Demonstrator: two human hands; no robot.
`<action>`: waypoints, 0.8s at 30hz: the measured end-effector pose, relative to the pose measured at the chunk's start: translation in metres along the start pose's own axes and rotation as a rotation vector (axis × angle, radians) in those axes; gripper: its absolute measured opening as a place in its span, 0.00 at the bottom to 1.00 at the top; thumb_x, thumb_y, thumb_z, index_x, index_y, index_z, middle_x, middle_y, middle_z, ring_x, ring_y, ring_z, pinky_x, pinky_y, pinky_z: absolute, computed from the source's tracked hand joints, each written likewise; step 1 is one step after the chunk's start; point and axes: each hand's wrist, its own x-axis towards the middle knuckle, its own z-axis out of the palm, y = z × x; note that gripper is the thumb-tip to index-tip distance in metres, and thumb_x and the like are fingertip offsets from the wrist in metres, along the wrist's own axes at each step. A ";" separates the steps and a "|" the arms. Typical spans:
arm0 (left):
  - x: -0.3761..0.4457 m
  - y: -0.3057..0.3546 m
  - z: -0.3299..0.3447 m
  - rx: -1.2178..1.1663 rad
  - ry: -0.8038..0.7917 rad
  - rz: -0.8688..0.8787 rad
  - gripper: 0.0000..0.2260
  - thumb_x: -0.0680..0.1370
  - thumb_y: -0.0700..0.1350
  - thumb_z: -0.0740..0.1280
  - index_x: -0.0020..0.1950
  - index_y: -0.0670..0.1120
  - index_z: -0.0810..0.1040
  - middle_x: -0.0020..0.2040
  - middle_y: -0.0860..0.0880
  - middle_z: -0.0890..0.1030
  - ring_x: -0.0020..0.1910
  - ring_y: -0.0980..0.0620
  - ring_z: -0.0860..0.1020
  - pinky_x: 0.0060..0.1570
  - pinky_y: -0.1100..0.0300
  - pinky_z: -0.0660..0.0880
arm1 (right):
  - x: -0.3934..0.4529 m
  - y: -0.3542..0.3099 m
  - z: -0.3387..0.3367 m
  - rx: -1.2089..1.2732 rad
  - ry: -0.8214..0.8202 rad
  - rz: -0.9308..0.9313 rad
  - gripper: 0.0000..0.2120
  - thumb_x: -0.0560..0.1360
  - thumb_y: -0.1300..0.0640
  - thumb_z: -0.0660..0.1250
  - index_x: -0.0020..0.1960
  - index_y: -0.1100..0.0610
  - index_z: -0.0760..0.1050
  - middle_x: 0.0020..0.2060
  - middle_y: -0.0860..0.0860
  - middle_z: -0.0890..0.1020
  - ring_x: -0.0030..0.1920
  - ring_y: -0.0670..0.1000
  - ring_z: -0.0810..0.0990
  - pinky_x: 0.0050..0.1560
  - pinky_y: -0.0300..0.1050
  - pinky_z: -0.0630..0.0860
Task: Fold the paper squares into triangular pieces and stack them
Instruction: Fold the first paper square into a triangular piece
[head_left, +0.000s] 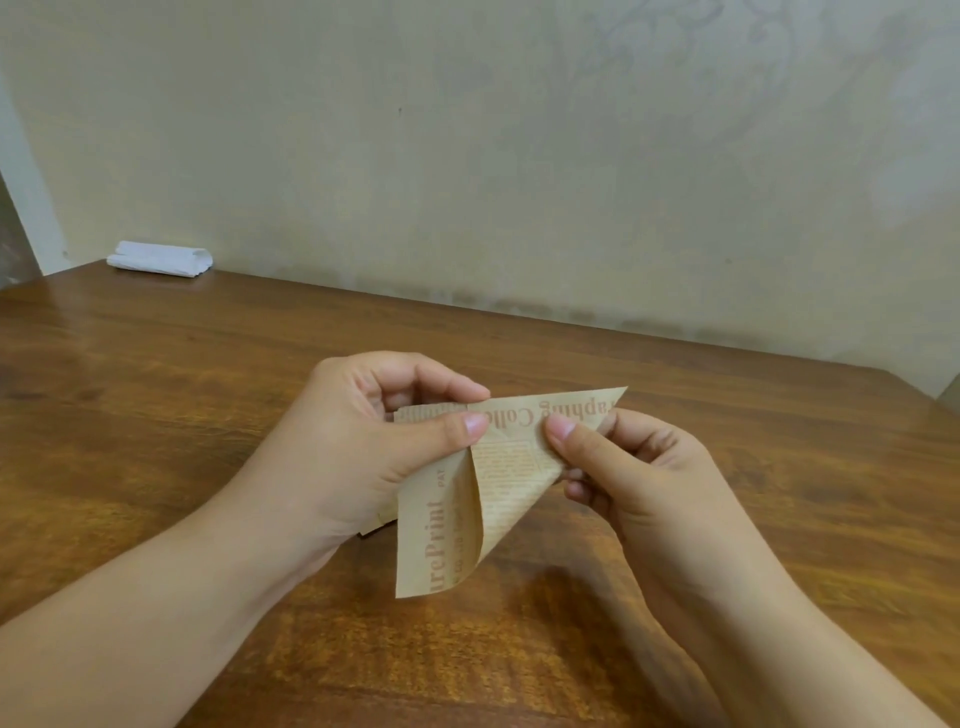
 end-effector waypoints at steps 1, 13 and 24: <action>0.000 0.000 0.000 0.005 0.002 -0.002 0.07 0.61 0.41 0.73 0.37 0.49 0.85 0.38 0.48 0.85 0.38 0.53 0.84 0.35 0.64 0.78 | 0.000 0.000 -0.001 -0.001 0.002 0.000 0.07 0.62 0.53 0.71 0.28 0.54 0.79 0.28 0.50 0.80 0.30 0.41 0.76 0.38 0.36 0.71; 0.000 -0.001 0.001 0.015 0.039 0.017 0.07 0.61 0.41 0.72 0.36 0.50 0.85 0.37 0.48 0.84 0.37 0.54 0.83 0.32 0.65 0.78 | 0.002 -0.004 -0.006 -0.034 0.091 -0.010 0.09 0.62 0.50 0.71 0.34 0.57 0.82 0.33 0.55 0.84 0.33 0.43 0.79 0.42 0.40 0.71; -0.001 0.000 -0.002 -0.005 0.026 -0.017 0.09 0.61 0.40 0.73 0.39 0.49 0.84 0.39 0.45 0.84 0.38 0.51 0.84 0.33 0.63 0.79 | 0.004 -0.005 -0.012 0.079 0.143 0.005 0.08 0.72 0.59 0.68 0.34 0.56 0.79 0.38 0.53 0.83 0.34 0.44 0.79 0.41 0.42 0.70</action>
